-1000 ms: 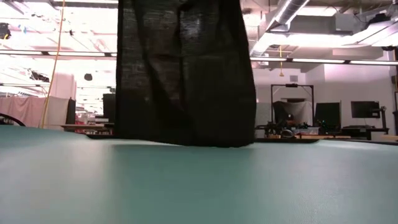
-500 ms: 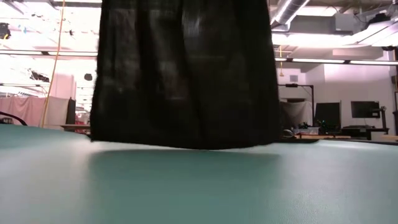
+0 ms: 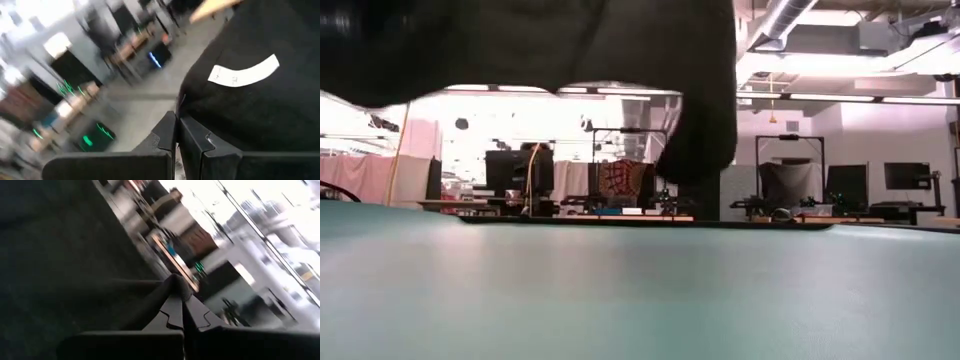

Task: Roll towel
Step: Roll the black towel

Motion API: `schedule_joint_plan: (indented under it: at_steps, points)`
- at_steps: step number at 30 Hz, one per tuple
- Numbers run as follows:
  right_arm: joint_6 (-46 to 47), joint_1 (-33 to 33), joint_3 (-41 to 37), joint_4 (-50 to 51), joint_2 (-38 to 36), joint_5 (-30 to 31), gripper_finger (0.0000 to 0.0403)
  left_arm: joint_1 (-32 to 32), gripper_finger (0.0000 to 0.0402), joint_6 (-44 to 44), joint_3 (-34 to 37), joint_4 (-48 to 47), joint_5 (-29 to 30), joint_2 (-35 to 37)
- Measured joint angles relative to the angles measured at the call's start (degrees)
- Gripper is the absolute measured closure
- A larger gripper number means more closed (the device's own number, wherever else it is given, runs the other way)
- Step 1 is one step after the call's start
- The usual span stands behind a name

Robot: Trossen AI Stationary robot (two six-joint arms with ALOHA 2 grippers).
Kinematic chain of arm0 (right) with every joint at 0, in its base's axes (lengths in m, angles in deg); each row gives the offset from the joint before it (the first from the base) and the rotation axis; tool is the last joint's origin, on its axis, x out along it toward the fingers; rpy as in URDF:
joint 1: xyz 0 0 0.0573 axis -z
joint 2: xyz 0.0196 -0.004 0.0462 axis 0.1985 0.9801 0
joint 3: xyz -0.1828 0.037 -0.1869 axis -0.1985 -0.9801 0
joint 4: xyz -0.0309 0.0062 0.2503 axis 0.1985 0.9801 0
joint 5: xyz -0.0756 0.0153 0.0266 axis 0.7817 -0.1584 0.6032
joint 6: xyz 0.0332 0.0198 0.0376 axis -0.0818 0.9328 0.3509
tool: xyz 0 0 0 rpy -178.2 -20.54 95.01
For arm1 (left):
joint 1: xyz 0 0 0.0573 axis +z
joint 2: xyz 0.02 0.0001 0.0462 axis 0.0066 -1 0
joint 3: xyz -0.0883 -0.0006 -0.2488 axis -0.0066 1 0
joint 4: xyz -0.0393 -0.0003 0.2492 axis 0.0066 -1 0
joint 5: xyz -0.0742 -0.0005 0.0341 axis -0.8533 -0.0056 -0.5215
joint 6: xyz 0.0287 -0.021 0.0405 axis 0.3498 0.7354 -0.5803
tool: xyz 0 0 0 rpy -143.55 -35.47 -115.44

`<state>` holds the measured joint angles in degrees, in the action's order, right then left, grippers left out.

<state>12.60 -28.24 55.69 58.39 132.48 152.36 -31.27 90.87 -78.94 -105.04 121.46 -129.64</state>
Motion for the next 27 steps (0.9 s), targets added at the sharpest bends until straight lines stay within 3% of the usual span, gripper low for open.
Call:
schedule_joint_plan:
  at_steps: [2, 5, 8, 10, 18, 27]
  points:
    - [9.8, 3.5, 0.0, 8.9, 0.5, -3.3, 0.0399, 3.7, 0.0401, 10.9, 0.8, -8.9, -2.6, 1.4]
    - [25.9, 8.5, 0.0, 21.9, 1.6, -13.9, 0.0399, 7.7, 0.0401, 21.7, 5.2, -16.8, -2.6, 3.3]
    - [38.1, 13.2, 0.0, 30.8, 3.9, -24.4, 0.0399, 10.4, 0.0401, 24.8, 12.1, -17.7, -2.1, 5.7]
    - [42.1, 15.7, 0.0, 33.9, 6.3, -27.0, 0.0399, 11.9, 0.0401, 25.0, 16.8, -16.5, -1.9, 7.1]
    - [42.7, 20.7, 0.0, 37.0, 16.2, -29.3, 0.0399, 16.3, 0.0401, 28.0, 34.3, -12.8, -3.1, 11.7]
    - [39.7, 23.3, 0.0, 35.3, 23.5, -30.3, 0.0399, 19.6, 0.0401, 29.5, 46.9, -8.2, -4.0, 13.5]
